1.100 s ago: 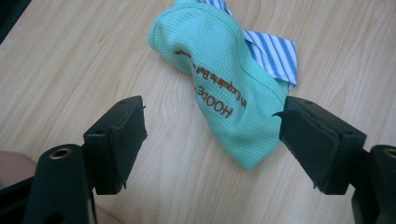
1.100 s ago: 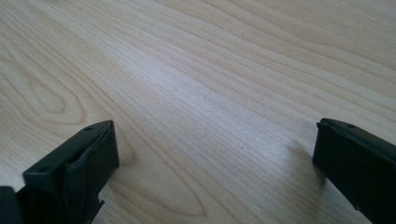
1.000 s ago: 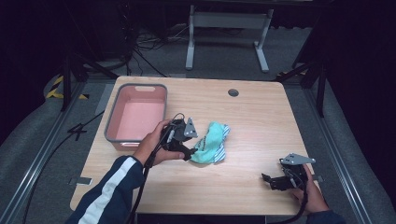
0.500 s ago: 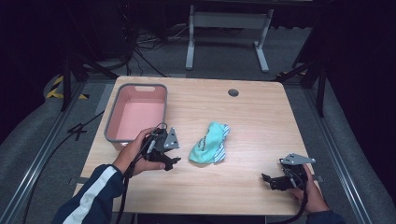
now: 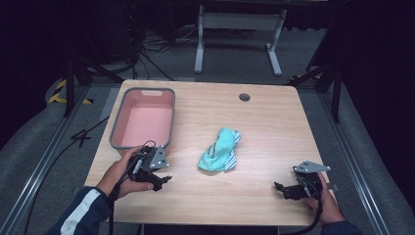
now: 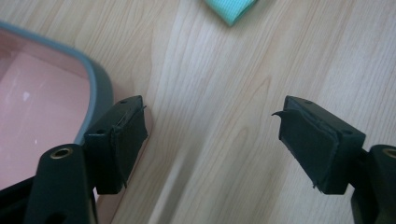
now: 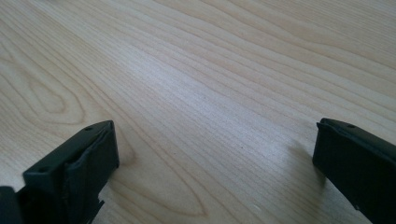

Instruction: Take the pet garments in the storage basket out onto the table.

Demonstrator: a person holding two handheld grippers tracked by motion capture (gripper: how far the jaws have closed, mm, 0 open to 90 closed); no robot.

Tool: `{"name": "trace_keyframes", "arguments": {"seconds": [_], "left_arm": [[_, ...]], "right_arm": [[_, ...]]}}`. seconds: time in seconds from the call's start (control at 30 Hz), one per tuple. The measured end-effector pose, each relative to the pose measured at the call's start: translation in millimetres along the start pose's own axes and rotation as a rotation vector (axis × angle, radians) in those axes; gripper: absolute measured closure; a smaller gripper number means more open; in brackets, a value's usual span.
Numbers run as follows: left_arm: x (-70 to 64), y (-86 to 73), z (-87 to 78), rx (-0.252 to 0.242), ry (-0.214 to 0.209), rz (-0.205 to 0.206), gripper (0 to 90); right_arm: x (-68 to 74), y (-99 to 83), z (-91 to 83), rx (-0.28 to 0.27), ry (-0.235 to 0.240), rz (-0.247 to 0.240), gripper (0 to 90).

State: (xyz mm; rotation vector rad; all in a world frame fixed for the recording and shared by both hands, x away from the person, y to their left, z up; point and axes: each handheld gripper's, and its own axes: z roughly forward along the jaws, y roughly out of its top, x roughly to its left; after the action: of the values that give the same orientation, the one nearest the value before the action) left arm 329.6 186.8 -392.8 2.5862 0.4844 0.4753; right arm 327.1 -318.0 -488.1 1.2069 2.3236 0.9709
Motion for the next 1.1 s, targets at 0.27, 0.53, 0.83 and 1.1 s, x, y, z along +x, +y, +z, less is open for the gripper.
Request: {"name": "trace_keyframes", "arguments": {"seconds": [0.27,0.53,0.83,1.1], "left_arm": [[0.8,-30.9,0.8,0.029,0.013,-0.037,23.3],[5.3,-55.0,5.2,0.031,0.039,-0.072,23.0],[12.6,-75.4,9.1,0.030,0.047,-0.109,22.6],[18.3,-98.0,11.4,0.022,0.050,-0.165,21.7]], "right_arm": [[0.0,0.0,0.0,0.000,0.000,0.000,0.4],[0.1,0.0,0.0,0.000,0.000,0.001,0.4],[0.1,0.0,0.0,0.000,0.000,0.001,0.4],[0.1,0.0,0.0,0.000,-0.001,0.001,0.4]]}}
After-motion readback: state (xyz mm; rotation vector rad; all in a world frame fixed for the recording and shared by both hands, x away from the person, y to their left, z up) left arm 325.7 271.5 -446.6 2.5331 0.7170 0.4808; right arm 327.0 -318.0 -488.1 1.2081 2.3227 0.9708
